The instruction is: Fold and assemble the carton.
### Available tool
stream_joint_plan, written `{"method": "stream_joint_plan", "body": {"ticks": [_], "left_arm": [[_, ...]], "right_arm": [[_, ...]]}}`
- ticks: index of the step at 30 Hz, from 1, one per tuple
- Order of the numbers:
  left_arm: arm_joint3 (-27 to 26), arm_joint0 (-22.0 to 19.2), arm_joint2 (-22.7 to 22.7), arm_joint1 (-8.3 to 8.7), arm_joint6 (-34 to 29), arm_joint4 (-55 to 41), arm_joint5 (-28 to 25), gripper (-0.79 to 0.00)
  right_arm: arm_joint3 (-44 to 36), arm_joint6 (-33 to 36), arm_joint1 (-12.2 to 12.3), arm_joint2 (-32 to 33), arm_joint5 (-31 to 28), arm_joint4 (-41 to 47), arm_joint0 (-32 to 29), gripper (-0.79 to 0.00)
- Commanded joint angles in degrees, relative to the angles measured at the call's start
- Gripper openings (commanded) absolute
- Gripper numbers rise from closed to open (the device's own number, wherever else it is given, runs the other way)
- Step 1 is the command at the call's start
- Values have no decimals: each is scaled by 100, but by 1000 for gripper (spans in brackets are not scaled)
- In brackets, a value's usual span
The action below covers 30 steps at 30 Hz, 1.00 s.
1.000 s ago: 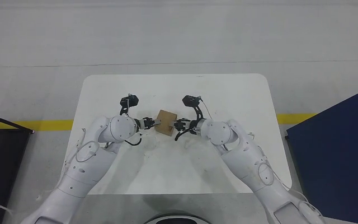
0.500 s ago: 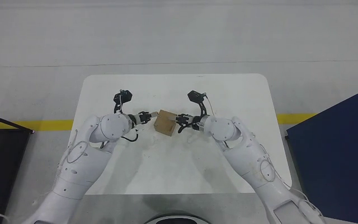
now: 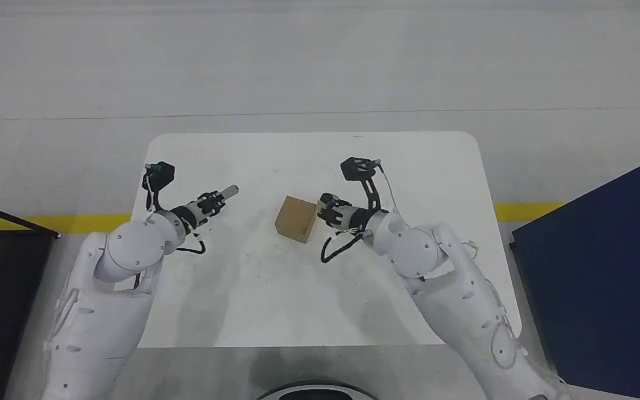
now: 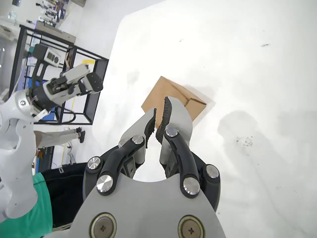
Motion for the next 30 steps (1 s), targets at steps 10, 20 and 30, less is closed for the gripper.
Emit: {"method": "stream_joint_plan", "body": {"ticks": [10, 20, 30], "left_arm": [[-1, 2, -3, 0, 0, 0, 0, 0], [-1, 2, -3, 0, 0, 0, 0, 0], [-1, 2, -3, 0, 0, 0, 0, 0]], "right_arm": [[1370, -84, -377, -1309, 587, -115, 1180, -785], [2285, -330, -664, -1757, 753, 298, 1695, -785], [1958, -531, -651, -1546, 688, 219, 1477, -785]]}}
